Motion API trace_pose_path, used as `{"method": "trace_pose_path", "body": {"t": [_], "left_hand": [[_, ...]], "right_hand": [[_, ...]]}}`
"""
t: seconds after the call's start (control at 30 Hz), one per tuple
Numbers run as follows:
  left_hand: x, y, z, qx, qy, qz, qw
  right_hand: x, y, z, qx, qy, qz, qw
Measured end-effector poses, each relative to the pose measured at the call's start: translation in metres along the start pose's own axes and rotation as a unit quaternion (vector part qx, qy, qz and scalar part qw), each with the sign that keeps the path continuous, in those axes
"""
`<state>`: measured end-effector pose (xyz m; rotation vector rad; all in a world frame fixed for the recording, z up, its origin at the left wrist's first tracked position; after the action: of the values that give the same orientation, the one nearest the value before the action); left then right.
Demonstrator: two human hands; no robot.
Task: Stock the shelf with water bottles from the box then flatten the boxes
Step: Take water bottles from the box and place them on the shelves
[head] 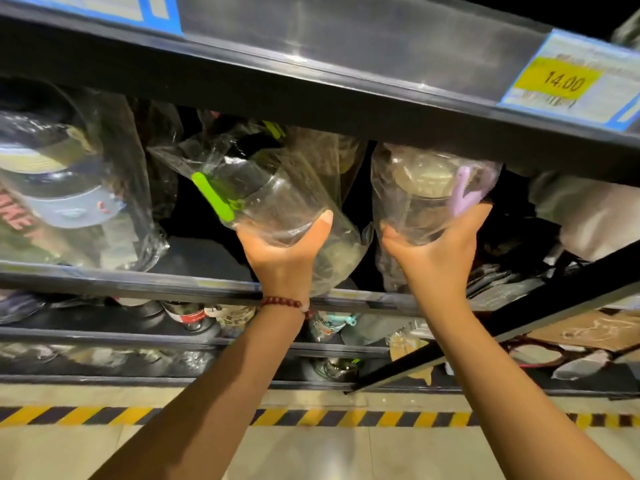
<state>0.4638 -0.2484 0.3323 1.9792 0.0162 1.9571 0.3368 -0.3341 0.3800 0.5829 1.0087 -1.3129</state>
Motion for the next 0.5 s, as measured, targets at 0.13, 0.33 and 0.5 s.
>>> {"method": "trace_pose_path", "body": {"t": [0.13,0.33,0.5], "left_hand": [[-0.002,-0.010,0.018,-0.010,0.070,0.012,0.997],[0.013,-0.030,0.047,-0.091,0.099,0.073,0.988],[0.006,-0.064,0.068,-0.181,0.085,0.205,0.958]], "right_hand": [[0.014,0.019,-0.006,0.003,0.035,0.061,0.998],[0.021,0.045,-0.017,0.002,0.076,0.116,0.990],[0.032,0.063,-0.024,-0.006,0.137,0.132,0.982]]}}
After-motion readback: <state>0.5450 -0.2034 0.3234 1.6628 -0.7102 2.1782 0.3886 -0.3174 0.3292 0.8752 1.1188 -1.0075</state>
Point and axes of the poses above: each hand's wrist, its own z-axis towards the middle knuckle, its own y-axis out of the palm, x = y × z, the point moved 2 cm from there along z, towards the middle knuckle, and after that the axes turned 11 degrees about z, right-handed, at the moved point
